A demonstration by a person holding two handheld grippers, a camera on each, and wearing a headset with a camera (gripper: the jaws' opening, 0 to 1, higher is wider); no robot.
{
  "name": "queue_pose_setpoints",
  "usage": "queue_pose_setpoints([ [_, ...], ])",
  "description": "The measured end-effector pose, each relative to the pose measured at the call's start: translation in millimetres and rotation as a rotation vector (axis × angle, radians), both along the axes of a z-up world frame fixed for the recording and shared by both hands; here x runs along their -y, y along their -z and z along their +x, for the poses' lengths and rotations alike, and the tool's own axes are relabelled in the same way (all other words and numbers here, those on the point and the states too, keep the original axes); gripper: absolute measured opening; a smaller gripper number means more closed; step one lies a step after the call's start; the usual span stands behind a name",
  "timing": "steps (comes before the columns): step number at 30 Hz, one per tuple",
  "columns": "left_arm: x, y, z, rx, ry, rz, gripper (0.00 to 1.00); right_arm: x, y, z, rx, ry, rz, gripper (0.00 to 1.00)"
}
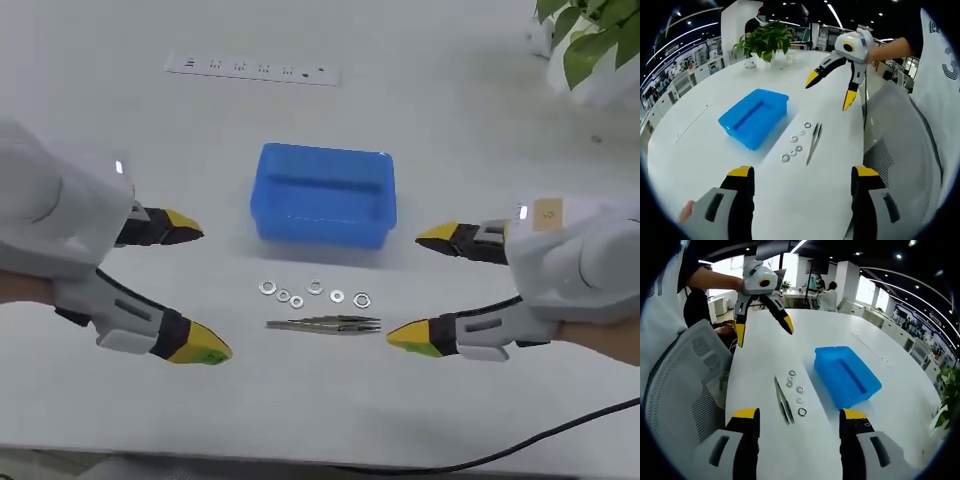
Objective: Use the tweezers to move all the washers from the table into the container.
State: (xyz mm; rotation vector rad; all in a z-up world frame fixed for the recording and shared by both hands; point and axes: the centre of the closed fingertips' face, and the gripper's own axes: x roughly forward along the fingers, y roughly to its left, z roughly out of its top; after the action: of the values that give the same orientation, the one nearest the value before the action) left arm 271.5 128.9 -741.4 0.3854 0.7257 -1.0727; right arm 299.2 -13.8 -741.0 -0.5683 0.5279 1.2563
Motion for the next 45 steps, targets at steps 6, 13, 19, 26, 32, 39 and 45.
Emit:
queue_pose_setpoints([
  [6,3.2,11.9,-3.2,-0.044,0.003,-0.003,0.7,-5.4,10.9,-7.6,-0.048,-0.026,-0.037,0.62],
  [13,22.1,24.9,2.7,-0.065,0.028,-0.005,0.6,-20.2,25.5,-13.1,-0.074,-0.076,-0.055,0.53],
  [19,35.5,32.4,4.5,-0.087,0.051,-0.017,0.54,-31.6,36.4,-11.5,-0.092,-0.112,-0.068,0.45],
  [26,41.7,44.4,-2.7,-0.124,0.075,-0.011,0.48,-37.9,47.6,-11.9,-0.158,-0.114,-0.081,0.34],
  [32,45.9,49.9,0.6,-0.126,0.064,-0.023,0.44,-43.4,60.4,-17.8,-0.173,-0.169,-0.123,0.31],
  [39,46.1,57.4,3.0,-0.148,0.052,-0.022,0.4,-46.9,66.7,-17.9,-0.19,-0.183,-0.134,0.27],
  [45,47.4,61.7,2.1,-0.168,0.065,-0.02,0.38,-47.9,71.7,-18.4,-0.191,-0.215,-0.155,0.23],
])
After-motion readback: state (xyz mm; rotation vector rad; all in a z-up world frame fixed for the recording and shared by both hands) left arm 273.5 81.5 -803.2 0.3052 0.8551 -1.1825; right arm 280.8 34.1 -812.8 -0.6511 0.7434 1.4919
